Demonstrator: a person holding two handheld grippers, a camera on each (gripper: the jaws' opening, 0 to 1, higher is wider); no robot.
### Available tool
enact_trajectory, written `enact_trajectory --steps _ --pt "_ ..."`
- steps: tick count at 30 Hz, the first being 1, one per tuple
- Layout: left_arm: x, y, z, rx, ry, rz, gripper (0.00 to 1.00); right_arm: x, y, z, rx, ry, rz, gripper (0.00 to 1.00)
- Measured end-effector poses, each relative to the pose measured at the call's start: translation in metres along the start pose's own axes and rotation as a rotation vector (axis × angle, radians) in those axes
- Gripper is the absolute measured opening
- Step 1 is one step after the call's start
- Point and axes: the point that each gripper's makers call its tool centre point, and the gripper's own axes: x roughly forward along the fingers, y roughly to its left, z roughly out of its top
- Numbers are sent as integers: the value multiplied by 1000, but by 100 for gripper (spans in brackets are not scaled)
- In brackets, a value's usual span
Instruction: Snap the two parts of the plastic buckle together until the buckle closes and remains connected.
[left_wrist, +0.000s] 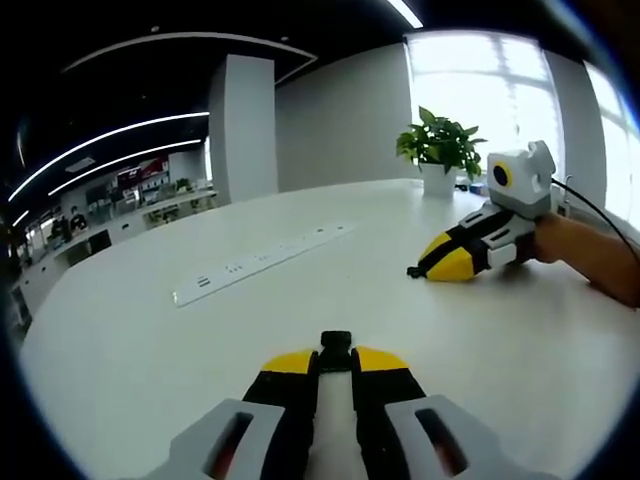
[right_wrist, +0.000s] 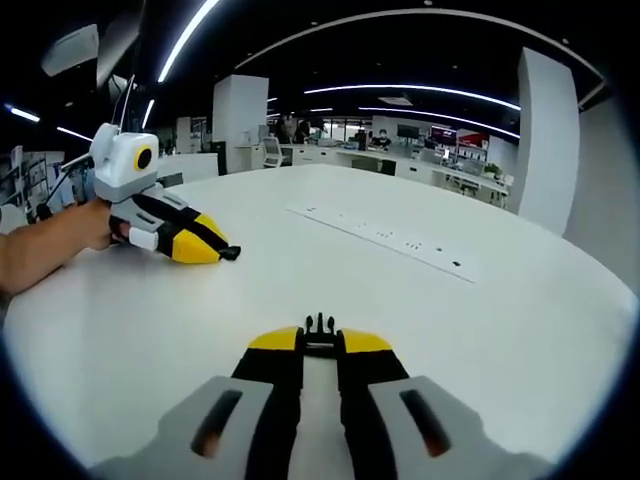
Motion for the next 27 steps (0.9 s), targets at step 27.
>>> enact_trajectory --steps 27 --pt "-11 8 13 -55 -48 8 12 -7 -17 14 21 -46 -53 11"
